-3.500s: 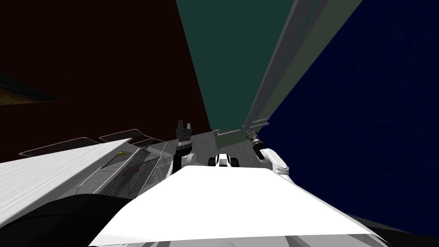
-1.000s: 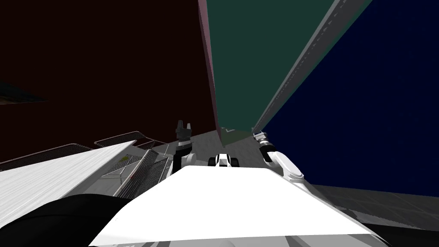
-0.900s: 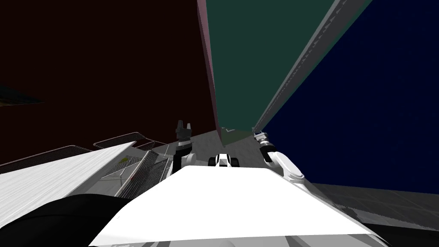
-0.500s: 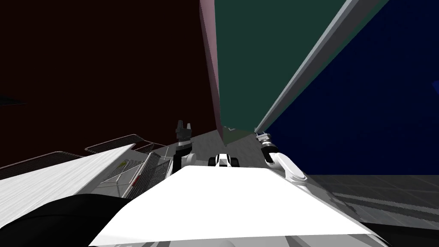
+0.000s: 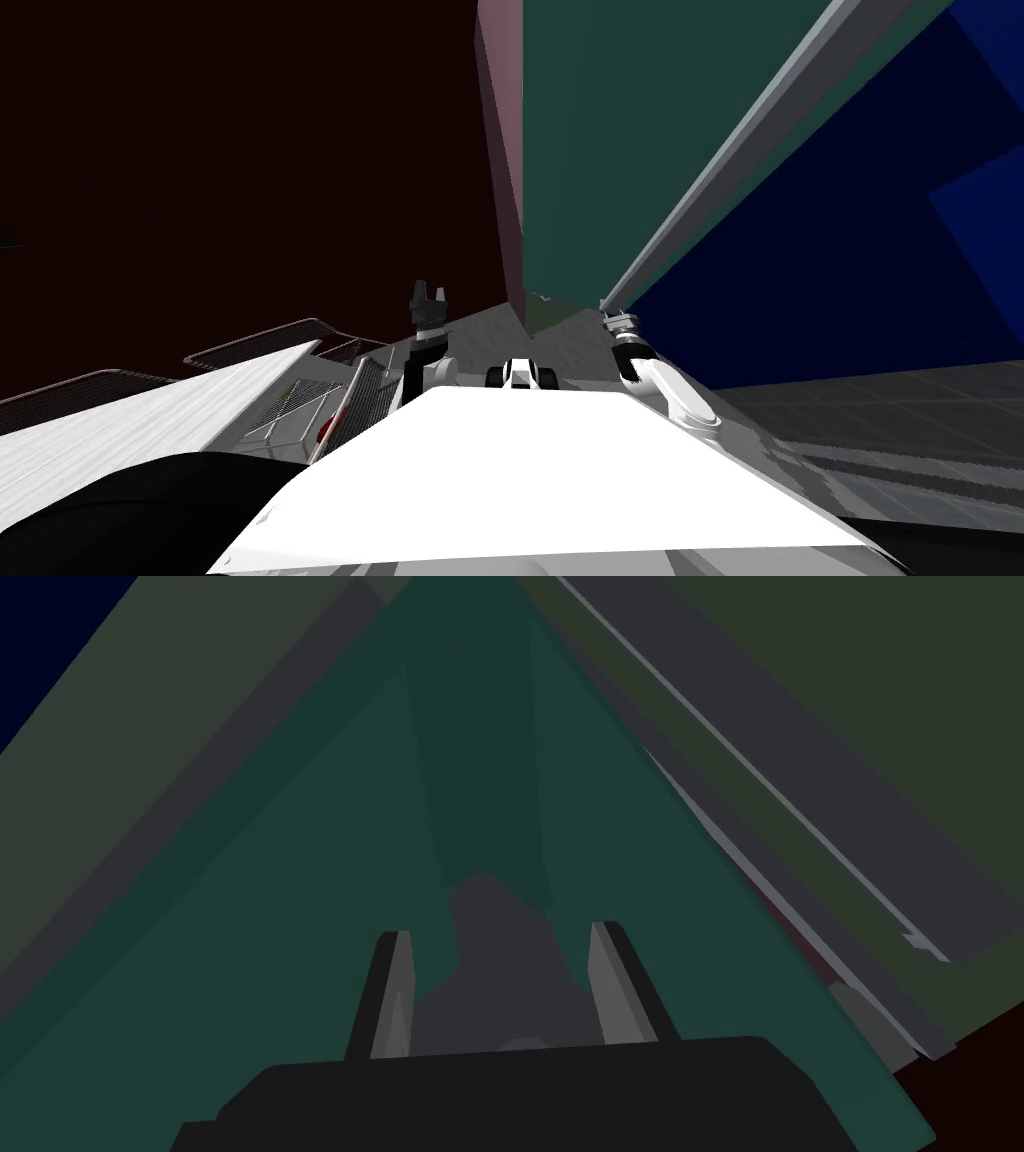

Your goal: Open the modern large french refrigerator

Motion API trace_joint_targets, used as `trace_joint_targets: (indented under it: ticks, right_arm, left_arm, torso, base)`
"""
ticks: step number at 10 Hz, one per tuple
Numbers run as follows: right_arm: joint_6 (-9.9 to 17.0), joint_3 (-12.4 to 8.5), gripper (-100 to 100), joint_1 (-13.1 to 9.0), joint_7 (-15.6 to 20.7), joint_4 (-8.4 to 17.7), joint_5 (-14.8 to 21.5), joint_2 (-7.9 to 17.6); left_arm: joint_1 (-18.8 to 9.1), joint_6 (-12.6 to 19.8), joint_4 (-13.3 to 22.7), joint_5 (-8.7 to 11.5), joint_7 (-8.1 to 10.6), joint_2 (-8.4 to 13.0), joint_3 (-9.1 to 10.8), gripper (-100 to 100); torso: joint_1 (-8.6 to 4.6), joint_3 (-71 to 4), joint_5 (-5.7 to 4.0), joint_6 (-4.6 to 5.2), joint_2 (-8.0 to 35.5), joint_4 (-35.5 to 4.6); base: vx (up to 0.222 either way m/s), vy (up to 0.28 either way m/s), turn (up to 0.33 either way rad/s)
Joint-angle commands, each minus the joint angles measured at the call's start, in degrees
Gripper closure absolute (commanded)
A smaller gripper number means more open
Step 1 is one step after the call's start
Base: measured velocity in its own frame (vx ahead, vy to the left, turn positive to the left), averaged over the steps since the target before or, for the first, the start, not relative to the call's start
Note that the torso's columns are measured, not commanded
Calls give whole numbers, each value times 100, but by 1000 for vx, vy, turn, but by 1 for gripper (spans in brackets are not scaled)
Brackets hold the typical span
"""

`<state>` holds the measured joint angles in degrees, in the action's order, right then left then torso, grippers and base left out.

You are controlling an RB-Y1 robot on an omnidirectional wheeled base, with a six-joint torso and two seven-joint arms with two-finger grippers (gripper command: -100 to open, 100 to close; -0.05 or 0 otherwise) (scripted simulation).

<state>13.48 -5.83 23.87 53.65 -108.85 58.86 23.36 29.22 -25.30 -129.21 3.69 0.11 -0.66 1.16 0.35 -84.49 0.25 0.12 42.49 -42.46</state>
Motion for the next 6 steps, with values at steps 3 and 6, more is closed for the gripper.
trace_joint_targets:
  ticks: [3,6]
  right_arm:
    - [348,-174,100,51,56,-121,37,-158]
    - [515,-216,100,94,95,-142,61,-263]
  left_arm:
    - [0,0,0,0,0,1,0,0]
    - [0,0,0,0,0,0,-1,0]
  torso:
    - [-6,2,2,-20,4,-8]
    - [25,8,14,-9,13,-11]
  base:
    - [-32,176,-93]
    - [-22,217,-104]
